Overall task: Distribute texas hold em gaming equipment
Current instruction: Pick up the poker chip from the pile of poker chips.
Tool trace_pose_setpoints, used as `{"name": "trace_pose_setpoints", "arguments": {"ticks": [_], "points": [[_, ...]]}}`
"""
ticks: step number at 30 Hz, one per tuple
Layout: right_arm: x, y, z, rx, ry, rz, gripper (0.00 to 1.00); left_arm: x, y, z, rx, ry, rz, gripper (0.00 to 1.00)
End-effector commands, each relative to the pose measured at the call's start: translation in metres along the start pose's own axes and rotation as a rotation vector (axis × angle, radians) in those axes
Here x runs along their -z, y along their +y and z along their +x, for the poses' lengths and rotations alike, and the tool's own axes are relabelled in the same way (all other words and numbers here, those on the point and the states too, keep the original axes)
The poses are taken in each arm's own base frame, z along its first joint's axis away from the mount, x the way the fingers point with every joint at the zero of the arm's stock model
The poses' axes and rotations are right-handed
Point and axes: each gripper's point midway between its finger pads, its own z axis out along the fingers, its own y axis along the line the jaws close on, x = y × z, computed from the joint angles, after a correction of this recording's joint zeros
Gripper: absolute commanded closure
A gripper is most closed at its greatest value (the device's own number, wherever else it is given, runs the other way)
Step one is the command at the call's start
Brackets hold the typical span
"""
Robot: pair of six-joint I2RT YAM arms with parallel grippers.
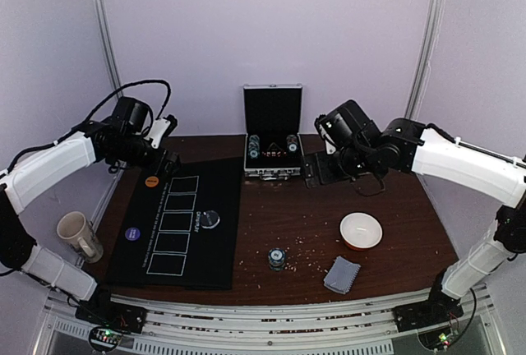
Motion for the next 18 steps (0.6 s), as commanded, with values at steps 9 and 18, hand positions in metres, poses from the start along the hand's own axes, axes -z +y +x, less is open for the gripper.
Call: {"name": "trace_pose_setpoints", "arguments": {"ticks": [9,18], "points": [[-0.046,0.105,0.085,0.174,0.282,-0.089,0.0,0.009,-0.03,-0.012,0.037,-0.172,0.097,0.11],[-0.075,0.115,0.138,0.358,0.483,-0.022,0.0,0.009,-0.026,-0.012,0.006,-0.177,0.059,0.11]]}}
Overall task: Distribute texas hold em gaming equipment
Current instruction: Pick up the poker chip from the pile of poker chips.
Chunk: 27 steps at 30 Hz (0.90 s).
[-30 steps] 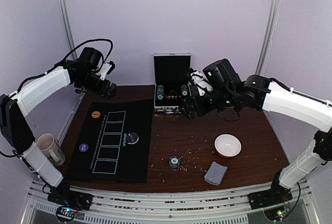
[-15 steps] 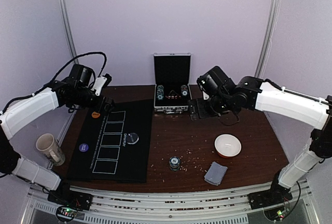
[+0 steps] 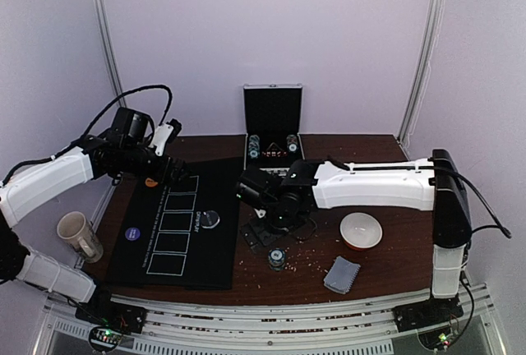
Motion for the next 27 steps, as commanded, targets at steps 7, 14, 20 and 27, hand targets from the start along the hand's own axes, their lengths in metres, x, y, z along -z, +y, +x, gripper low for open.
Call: {"name": "trace_pose_setpoints", "arguments": {"ticks": [7,14,20,27], "points": [[-0.032,0.0,0.042,0.101,0.229,-0.008,0.05,0.005,0.007,-0.014,-0.034,-0.062,-0.043,0.1],[-0.033,0.008,0.047,0.084,0.246,-0.055,0.22,0.002,0.007,-0.012,-0.037,-0.052,-0.044,0.1],[-0.037,0.006,0.055,0.077,0.277,-0.043,0.31,0.0,0.008,-0.011,-0.041,-0.047,-0.046,0.1],[-0.036,-0.001,0.051,0.081,0.267,0.001,0.35,0.0,0.007,-0.011,-0.042,-0.047,-0.044,0.1]]}}
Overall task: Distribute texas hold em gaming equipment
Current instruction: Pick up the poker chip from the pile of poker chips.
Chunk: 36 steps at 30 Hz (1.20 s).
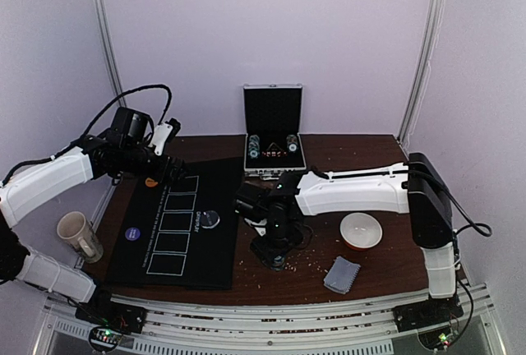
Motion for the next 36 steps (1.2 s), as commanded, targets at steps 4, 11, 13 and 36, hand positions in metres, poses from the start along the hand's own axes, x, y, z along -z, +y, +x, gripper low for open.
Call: {"name": "trace_pose_setpoints", "arguments": {"ticks": [4,11,13,36], "points": [[-0.003,-0.012,0.007,0.001,0.04,0.064,0.41,-0.001,0.002,-0.009,-0.017,-0.04,-0.01,0.1],[-0.004,-0.011,0.006,0.01,0.04,0.058,0.58,-0.003,0.001,-0.008,-0.018,-0.036,-0.008,0.1],[-0.002,-0.01,0.004,0.011,0.037,0.053,0.68,-0.003,0.001,-0.008,-0.018,-0.035,-0.008,0.1],[0.033,0.041,-0.067,0.087,-0.088,-0.021,1.0,-0.019,0.033,0.014,0.073,0.064,-0.107,0.06]]}}
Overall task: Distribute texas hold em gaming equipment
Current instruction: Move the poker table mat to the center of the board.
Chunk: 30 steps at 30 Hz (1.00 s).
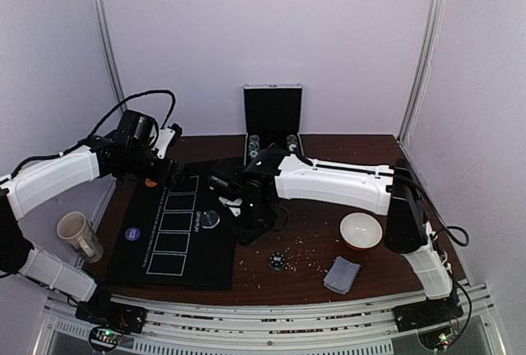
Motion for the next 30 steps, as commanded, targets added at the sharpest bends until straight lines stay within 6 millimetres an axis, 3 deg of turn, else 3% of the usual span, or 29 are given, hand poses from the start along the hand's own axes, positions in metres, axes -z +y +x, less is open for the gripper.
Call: {"name": "trace_pose_setpoints", "arguments": {"ticks": [1,9,22,30], "points": [[-0.009,0.018,-0.009,0.029,0.001,-0.017,1.0,-0.007,0.028,0.004,0.085,0.014,-0.064,0.07],[-0.037,0.046,-0.039,0.002,-0.072,-0.066,1.0,-0.016,0.037,0.017,0.107,0.049,-0.09,0.06],[-0.077,0.079,-0.038,-0.006,-0.074,-0.099,1.0,-0.02,0.041,0.019,0.095,0.063,-0.108,0.07],[-0.093,0.086,-0.035,-0.01,-0.066,-0.108,1.0,-0.021,0.039,0.018,0.092,0.063,-0.098,0.07]]}}
